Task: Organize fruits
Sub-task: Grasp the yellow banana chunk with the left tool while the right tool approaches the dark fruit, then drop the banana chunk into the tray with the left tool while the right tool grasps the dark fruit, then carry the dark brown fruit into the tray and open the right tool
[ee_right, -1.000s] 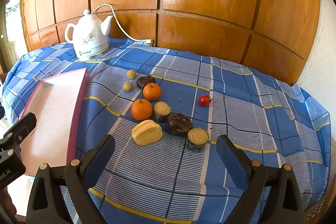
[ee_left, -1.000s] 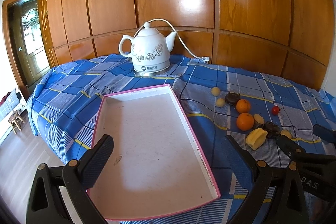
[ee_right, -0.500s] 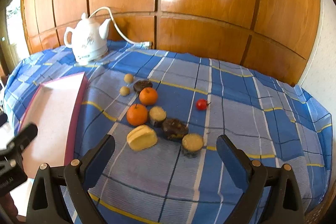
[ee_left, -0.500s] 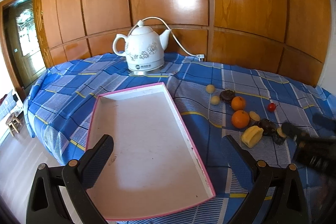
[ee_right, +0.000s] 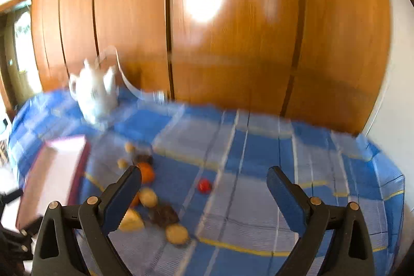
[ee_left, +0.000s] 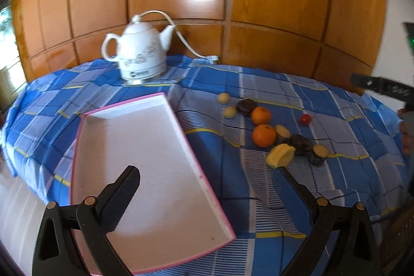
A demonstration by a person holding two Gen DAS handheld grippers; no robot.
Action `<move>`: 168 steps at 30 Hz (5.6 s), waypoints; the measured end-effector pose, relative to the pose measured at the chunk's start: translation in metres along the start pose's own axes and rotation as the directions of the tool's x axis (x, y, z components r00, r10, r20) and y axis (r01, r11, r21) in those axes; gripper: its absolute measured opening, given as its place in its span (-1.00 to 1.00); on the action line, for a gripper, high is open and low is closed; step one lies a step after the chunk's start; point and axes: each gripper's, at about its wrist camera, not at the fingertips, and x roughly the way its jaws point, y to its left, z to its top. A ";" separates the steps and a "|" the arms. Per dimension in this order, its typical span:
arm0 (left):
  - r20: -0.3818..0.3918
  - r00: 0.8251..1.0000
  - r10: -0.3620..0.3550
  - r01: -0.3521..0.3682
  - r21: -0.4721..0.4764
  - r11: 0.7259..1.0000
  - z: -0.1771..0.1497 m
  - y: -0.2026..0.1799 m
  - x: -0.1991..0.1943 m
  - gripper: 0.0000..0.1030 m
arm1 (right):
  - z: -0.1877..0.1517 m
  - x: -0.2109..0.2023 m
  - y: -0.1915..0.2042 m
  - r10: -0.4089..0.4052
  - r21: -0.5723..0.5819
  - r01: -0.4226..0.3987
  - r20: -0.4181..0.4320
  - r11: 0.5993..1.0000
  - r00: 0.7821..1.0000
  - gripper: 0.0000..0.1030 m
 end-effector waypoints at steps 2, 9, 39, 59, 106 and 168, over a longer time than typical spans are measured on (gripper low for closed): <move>-0.045 0.999 -0.016 0.016 0.006 1.000 0.005 0.001 0.009 0.99 | -0.005 0.015 -0.010 0.003 -0.012 -0.004 -0.056 1.000 0.998 0.91; -0.112 0.987 -0.113 0.112 -0.014 0.994 0.026 0.002 0.027 0.99 | -0.027 0.059 -0.050 0.159 0.176 -0.120 -0.228 0.977 0.961 0.91; -0.378 0.906 -0.189 0.293 0.240 0.925 0.021 -0.111 0.144 -0.19 | -0.028 0.067 -0.034 0.198 0.120 -0.169 -0.302 0.978 0.933 0.31; -0.165 0.936 -0.310 0.317 0.015 0.948 0.042 -0.017 0.055 -0.45 | -0.042 0.102 0.041 0.272 -0.092 -0.337 -0.414 0.937 0.869 0.03; -0.138 0.972 0.191 -0.227 -0.330 0.916 -0.008 0.132 0.017 0.40 | -0.028 0.075 0.070 0.344 -0.111 -0.400 -0.336 0.910 0.877 -0.04; -0.093 0.989 0.118 -0.136 -0.225 0.965 -0.015 0.094 0.006 0.57 | -0.020 0.060 0.154 0.323 -0.192 -0.386 -0.291 0.902 0.900 0.13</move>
